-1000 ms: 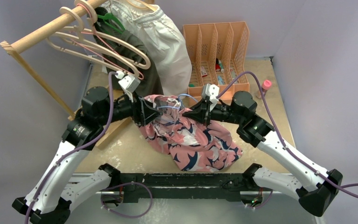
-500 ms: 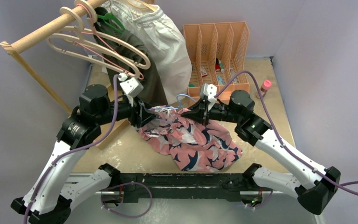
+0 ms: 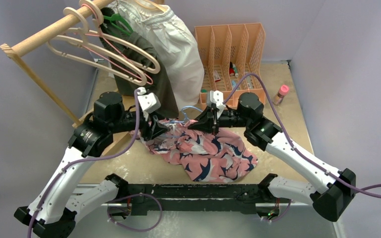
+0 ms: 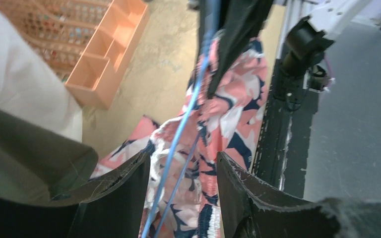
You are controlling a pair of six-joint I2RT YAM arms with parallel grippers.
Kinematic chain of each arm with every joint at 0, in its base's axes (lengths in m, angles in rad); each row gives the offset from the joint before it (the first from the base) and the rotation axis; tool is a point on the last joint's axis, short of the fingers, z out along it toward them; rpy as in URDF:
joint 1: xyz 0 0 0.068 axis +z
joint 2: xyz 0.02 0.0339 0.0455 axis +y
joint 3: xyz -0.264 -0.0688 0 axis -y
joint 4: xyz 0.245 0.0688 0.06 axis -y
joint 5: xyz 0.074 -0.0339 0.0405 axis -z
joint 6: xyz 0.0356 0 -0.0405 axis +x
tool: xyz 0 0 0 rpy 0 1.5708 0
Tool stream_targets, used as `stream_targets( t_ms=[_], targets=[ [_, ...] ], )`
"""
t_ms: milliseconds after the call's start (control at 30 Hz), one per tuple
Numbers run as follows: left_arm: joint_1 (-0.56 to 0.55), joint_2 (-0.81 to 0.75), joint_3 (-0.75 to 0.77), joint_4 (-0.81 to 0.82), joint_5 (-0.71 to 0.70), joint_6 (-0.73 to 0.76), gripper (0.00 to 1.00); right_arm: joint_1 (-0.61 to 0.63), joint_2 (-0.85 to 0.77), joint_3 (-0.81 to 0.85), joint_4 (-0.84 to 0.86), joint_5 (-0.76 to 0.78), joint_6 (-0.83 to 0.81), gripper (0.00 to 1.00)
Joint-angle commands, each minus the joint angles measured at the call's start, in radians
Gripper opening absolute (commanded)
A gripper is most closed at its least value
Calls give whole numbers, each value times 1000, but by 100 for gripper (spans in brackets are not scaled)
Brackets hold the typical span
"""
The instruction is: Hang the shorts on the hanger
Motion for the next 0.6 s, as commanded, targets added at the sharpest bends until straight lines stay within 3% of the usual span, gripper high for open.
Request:
stream_targets(
  t_ms=[0,167,567],
  targets=[
    [3,-16,86,-35,-240,-140,50,4,-53,51,58,41,-25,0],
    [3,-85,100,-108,-440,-284,50,4,-95,28,27,85,-34,0],
    [3,-194,18,-144,-574,-418,53,4,-107,21,61,178,21,0]
  ],
)
